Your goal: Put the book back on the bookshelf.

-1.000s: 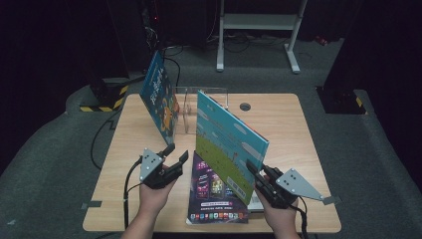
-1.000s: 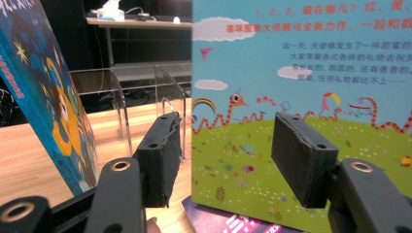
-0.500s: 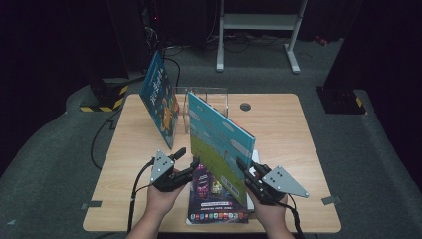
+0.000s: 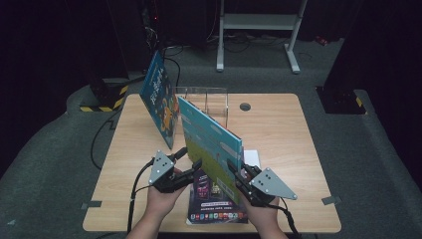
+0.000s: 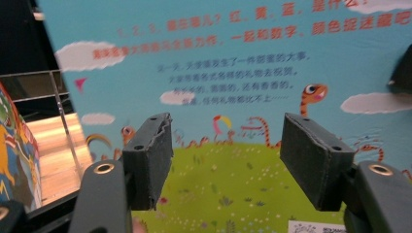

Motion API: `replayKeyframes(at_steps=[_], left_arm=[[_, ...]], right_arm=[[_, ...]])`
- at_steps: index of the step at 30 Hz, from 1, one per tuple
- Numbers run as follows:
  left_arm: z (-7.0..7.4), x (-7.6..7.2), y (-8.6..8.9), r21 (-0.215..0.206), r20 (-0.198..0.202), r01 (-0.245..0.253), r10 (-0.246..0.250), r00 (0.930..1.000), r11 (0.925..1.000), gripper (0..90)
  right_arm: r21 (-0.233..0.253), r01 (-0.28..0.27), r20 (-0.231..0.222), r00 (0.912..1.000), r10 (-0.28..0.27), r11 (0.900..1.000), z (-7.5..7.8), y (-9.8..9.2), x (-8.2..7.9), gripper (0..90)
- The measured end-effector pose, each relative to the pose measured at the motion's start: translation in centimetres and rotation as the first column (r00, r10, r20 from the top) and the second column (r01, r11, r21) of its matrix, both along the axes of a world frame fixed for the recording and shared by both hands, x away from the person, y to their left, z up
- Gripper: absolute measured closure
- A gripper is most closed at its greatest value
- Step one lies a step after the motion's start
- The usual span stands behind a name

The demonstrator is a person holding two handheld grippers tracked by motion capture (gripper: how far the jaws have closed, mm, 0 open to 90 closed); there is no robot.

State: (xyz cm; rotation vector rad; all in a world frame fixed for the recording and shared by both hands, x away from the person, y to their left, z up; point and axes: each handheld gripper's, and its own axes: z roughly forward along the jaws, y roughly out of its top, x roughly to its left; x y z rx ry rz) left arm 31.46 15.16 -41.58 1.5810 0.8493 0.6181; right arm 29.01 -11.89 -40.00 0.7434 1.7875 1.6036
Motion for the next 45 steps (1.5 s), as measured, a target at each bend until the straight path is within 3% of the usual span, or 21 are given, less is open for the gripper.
replayKeyframes(at_steps=[4,9,12,19,24,30,35,40,45], left_arm=[[0.5,-0.3,-0.2,-0.023,0.004,0.018,-0.018,0.9998,0.9996,34.7],[1.2,-0.9,-0.5,-0.018,0.026,0.034,-0.033,0.9991,0.9993,34.0],[1.6,-1.2,-0.8,-0.037,0.025,0.055,-0.054,0.9982,0.9978,33.5],[3.0,-2.1,-1.4,-0.068,0.048,0.112,-0.109,0.9929,0.9914,31.9],[4.0,-2.5,-2.3,-0.062,0.063,0.133,-0.129,0.9896,0.9891,27.4],[4.2,-2.4,-3.0,-0.085,0.040,0.154,-0.151,0.9878,0.9844,23.8],[5.0,-2.6,-4.2,-0.073,0.045,0.180,-0.177,0.9832,0.9809,21.1],[5.7,-2.6,-5.4,-0.061,0.038,0.175,-0.173,0.9842,0.9827,19.3],[5.9,-2.6,-6.3,-0.037,0.024,0.140,-0.139,0.9899,0.9894,15.4]], right_arm=[[-0.011,0.012,0.016,0.9998,-0.012,1.000,-0.1,0.7,-0.3,78.3],[-0.007,0.009,0.013,0.9999,-0.009,1.000,-0.3,1.1,-0.5,78.3],[-0.031,0.011,0.040,0.9992,-0.009,0.999,-0.5,1.8,-1.0,78.1],[-0.039,0.033,0.055,0.9980,-0.031,0.999,-0.7,2.3,-1.5,78.0],[-0.040,0.032,0.061,0.9977,-0.029,0.999,-0.7,2.4,-1.6,78.0],[-0.033,0.037,0.065,0.9972,-0.035,0.999,-0.8,2.4,-1.5,77.8],[-0.023,0.039,0.064,0.9973,-0.038,0.999,-0.9,2.3,-1.4,77.8],[-0.022,0.039,0.065,0.9972,-0.038,0.999,-1.0,2.3,-1.5,77.8],[-0.029,0.032,0.073,0.9969,-0.030,0.999,-1.0,2.5,-1.6,77.7]])
